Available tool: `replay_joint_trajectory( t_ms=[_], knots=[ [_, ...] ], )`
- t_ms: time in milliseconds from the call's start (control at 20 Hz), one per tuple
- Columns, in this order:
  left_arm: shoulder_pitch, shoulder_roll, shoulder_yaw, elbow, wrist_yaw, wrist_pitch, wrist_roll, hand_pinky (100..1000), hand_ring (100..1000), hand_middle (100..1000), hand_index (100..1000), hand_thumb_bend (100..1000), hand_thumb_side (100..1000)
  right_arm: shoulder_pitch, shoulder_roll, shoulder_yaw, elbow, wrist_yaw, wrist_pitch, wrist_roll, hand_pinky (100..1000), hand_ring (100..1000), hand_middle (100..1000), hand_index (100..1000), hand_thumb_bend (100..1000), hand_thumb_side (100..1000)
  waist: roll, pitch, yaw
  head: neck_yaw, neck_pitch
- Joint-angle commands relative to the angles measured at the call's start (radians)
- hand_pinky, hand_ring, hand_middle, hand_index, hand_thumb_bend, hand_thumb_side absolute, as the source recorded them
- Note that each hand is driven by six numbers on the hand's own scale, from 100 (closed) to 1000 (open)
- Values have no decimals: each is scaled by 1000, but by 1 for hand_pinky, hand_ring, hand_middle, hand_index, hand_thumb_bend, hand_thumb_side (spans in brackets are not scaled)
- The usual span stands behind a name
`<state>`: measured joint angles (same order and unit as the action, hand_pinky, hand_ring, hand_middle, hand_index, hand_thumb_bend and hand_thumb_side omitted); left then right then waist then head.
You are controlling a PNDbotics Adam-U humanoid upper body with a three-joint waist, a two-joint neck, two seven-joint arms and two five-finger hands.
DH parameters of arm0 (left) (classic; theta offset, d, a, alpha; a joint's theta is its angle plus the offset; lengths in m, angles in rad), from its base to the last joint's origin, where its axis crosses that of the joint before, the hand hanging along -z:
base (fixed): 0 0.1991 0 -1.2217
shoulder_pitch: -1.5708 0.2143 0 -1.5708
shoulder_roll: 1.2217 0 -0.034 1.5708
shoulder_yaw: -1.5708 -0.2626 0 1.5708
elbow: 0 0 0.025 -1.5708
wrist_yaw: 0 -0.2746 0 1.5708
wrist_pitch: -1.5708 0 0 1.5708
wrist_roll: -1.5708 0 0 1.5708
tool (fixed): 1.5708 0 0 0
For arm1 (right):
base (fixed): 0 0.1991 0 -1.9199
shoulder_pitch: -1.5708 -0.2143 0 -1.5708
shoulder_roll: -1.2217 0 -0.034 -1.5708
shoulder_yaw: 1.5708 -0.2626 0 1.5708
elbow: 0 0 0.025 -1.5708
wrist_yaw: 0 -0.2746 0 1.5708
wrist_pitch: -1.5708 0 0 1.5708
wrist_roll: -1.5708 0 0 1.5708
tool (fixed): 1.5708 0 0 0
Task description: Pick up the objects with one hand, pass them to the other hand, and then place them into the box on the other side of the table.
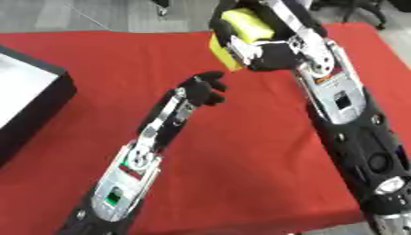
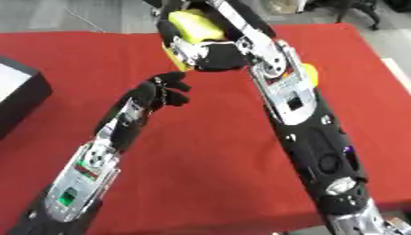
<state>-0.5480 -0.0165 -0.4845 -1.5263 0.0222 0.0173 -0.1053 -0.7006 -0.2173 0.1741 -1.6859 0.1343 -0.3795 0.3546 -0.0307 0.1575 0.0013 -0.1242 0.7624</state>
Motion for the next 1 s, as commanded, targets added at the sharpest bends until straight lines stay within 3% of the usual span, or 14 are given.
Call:
replay_joint_trajectory(
  t_ms=[50, 500, 1000],
  knots=[
    [-26, -17, 5, -2, 40, -10, -7, 780, 703, 713, 882, 900, 1000, -13, 0, 0, -21, -13, 4, 6, 246, 190, 231, 331, 100, 467, -1, -10, -1, 3, -10],
    [-46, -31, -2, -7, 126, -6, -32, 782, 707, 720, 885, 938, 1000, -3, 16, 7, -11, -27, 12, 23, 247, 189, 230, 330, 100, 492, -2, -8, -3, 3, -10],
    [-67, -45, -19, -21, 148, 27, -32, 770, 686, 692, 868, 880, 1000, 4, 25, 13, 0, -29, 15, 31, 235, 187, 228, 328, 100, 489, -4, -6, -4, 7, -8]
  ],
)
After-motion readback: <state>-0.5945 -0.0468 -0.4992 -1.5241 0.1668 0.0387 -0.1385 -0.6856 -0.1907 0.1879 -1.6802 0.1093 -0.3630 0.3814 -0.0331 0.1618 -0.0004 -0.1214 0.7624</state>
